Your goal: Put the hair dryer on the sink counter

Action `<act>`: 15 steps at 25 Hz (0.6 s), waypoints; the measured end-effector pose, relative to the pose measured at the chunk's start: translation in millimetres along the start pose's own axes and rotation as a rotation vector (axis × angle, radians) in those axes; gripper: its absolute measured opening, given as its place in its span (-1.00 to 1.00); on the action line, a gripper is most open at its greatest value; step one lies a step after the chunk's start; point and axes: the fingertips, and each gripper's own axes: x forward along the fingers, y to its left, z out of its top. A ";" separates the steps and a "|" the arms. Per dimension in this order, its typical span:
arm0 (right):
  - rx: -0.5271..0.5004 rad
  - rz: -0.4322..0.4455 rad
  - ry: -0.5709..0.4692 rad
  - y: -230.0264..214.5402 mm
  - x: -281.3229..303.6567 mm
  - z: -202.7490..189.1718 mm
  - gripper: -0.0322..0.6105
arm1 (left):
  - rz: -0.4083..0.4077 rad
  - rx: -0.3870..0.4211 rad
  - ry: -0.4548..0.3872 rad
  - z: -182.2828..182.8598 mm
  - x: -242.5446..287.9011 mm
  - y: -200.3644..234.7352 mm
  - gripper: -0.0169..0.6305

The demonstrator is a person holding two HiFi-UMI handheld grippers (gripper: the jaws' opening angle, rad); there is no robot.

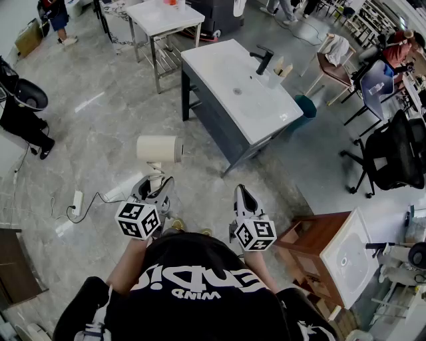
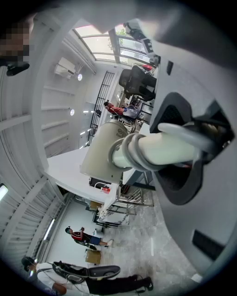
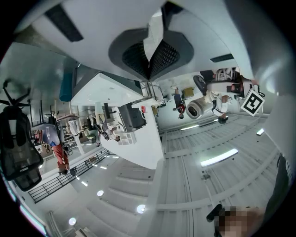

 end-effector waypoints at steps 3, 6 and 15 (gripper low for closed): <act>-0.007 0.008 0.005 5.1 3.8 -0.1 -0.83 | -0.007 -0.001 0.002 1.3 -0.2 2.2 -0.30; 0.002 0.015 -0.002 10.5 10.5 0.6 -0.83 | -0.012 -0.003 0.002 3.7 -0.9 7.6 -0.30; -0.007 0.012 -0.013 40.5 50.1 4.5 -0.83 | -0.042 0.008 0.013 17.6 2.9 47.8 -0.29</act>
